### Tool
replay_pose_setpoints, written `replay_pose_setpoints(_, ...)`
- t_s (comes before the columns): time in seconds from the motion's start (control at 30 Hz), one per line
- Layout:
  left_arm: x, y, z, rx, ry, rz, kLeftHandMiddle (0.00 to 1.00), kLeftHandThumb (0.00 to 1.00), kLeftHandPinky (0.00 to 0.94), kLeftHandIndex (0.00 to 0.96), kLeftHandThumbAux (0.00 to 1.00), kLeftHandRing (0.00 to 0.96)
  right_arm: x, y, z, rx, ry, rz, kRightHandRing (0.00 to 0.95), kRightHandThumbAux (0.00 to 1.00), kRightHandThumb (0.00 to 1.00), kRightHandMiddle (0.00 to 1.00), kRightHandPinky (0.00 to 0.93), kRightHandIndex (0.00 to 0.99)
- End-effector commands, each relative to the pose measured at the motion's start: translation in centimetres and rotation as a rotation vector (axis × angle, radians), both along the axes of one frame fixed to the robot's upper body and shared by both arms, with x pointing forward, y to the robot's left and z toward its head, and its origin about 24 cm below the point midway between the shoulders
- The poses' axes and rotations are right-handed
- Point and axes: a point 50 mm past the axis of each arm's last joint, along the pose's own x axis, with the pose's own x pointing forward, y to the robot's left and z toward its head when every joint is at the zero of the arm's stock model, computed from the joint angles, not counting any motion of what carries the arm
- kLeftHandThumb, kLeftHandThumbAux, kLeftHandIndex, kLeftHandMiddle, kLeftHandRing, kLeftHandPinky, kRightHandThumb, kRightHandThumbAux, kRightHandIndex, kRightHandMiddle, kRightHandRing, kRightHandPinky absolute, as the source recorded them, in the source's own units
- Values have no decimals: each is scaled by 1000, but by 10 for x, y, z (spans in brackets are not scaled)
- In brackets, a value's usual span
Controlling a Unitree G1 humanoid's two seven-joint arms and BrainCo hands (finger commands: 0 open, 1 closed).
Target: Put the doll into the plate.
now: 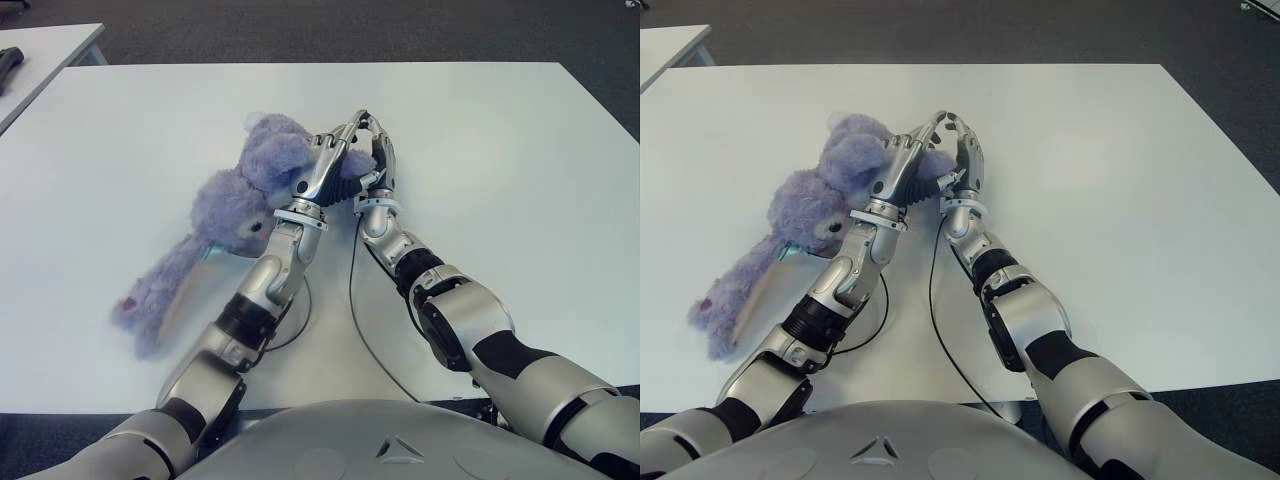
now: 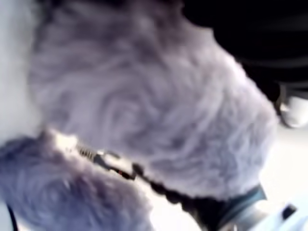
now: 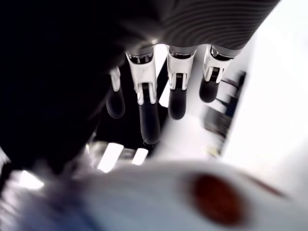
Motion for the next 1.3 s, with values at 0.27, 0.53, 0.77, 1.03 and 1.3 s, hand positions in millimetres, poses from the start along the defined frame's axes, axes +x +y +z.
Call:
replay_pose_setpoints(0.27,-2,3,-14,30,146,-28,0,89,0,0,247,0,-72,-7,-106,-386,401,-35,187,714,708,197,210,416)
replay_pose_setpoints(0.53,0,4,-14,36,160,-28,0,83,0,0,242,0,-61,3,-97,-661,350,15,327,710,723,271,324,421)
replay_pose_setpoints(0.77,0,3,-15,33,175,-31,0,86,0,0,251,0,-62,-18,-102,25,492,42,327,713,698,308,332,416)
replay_pose_setpoints(1.03,1,2,-14,30,171,-38,0,86,0,0,252,0,-58,0,-99,-335,469,72,322,711,699,297,330,421)
replay_pose_setpoints(1.3,2,1,-14,24,157,-55,0,88,0,0,242,0,-61,11,-95,-527,377,51,102,709,708,136,69,419)
